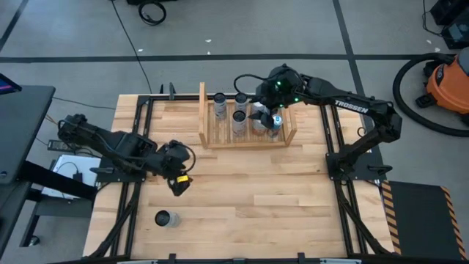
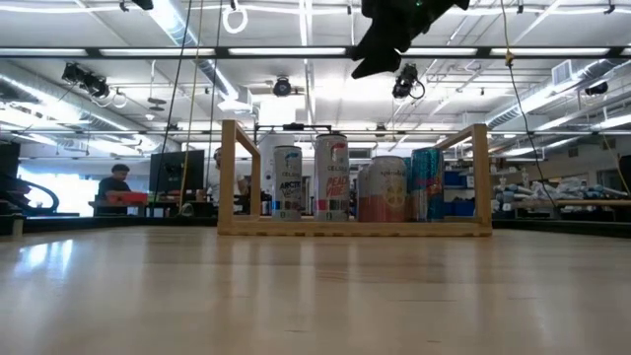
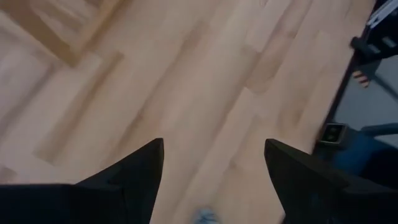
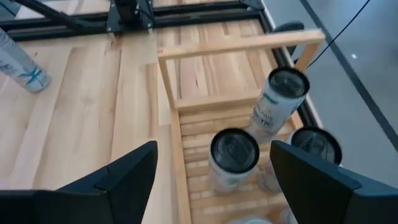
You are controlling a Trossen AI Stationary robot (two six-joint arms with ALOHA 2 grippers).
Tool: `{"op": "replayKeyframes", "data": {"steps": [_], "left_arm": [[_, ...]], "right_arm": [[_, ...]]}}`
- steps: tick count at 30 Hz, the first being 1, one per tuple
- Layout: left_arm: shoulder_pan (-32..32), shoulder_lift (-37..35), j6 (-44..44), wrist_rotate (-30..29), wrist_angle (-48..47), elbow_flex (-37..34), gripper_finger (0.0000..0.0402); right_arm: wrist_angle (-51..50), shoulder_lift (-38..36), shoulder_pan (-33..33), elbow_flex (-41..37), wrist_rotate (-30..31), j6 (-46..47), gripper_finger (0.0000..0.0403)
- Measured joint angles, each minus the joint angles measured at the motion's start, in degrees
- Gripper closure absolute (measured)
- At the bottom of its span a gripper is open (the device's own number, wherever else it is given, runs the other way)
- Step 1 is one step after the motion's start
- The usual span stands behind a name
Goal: Place canned beverage on shelf
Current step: Put the white pink soda can into the shelf
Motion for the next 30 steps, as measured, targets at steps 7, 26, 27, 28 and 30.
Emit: {"op": "replayKeyframes", "data": {"steps": [7,26,27,28,30], "left_arm": [[-4.49,0.0,-13.6,-0.04,0.29,0.0,0.0122],[-15.75,1.14,-44.11,3.99,-2.84,0.0,0.0122],[-16.5,1.71,-45.45,5.09,-3.88,0.0,0.0122],[-17.29,2.41,-46.78,5.98,-4.84,0.0,0.0122],[-18.64,3.92,-49.0,7.33,-5.84,0.0,0.0122]], "right_arm": [[-3.22,0.07,0.02,-0.48,0.0,0.05,0.0082],[-6.87,0.13,0.37,-1.7,0.0,0.17,0.0083],[-6.87,0.13,0.51,-1.7,-0.02,0.17,0.0083],[-6.87,0.13,0.72,-1.68,-0.07,0.19,0.0083],[-6.86,0.13,1.05,-1.68,-0.14,0.69,0.0082]]}}
